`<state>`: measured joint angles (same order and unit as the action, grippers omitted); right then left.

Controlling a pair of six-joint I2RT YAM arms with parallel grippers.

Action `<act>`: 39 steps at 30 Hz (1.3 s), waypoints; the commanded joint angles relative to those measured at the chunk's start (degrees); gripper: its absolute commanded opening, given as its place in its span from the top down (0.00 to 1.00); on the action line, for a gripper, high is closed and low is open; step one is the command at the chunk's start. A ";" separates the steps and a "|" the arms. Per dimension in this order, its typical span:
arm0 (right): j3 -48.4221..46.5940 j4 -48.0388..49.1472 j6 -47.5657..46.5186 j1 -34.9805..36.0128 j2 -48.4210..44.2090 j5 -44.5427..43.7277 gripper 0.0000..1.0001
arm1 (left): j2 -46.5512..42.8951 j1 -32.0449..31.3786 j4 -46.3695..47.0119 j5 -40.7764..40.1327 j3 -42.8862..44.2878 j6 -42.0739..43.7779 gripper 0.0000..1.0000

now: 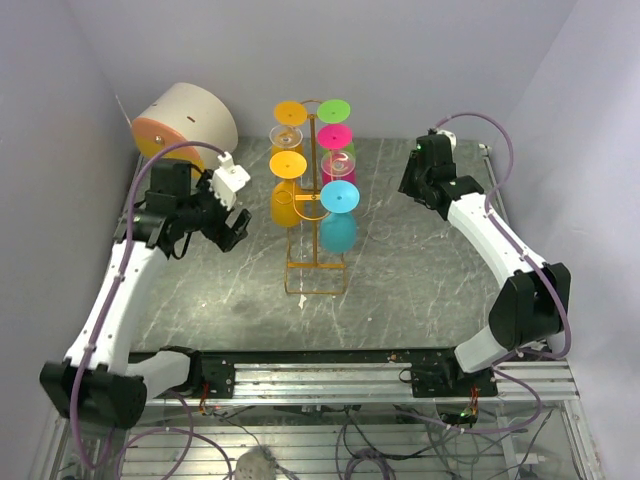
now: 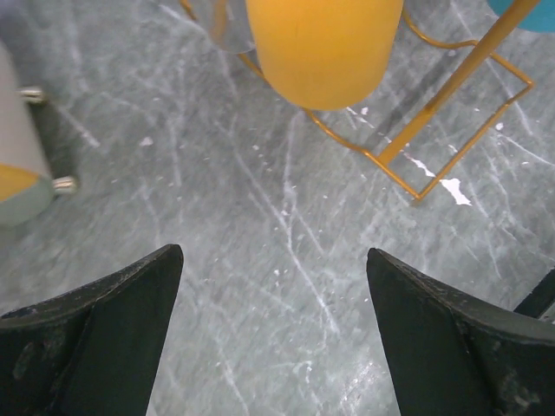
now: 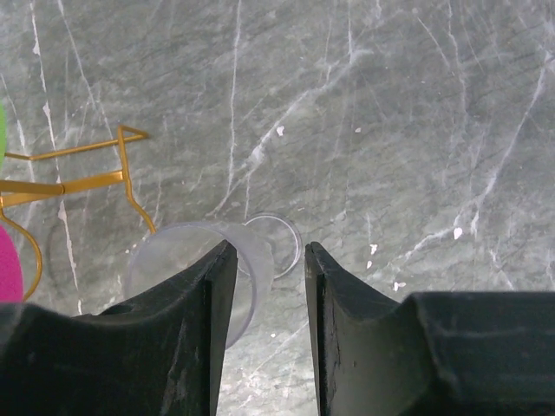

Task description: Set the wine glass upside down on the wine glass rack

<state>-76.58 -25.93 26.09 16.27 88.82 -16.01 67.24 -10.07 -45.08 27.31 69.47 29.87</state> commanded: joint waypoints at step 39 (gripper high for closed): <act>-14.95 -12.06 -4.13 0.60 8.96 5.54 0.93 | -10.83 -2.22 3.12 -46.20 -5.13 -20.07 0.03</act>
<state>-89.30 -36.58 21.85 16.67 97.54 -11.07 56.97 -11.75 -43.46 -17.76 65.36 10.24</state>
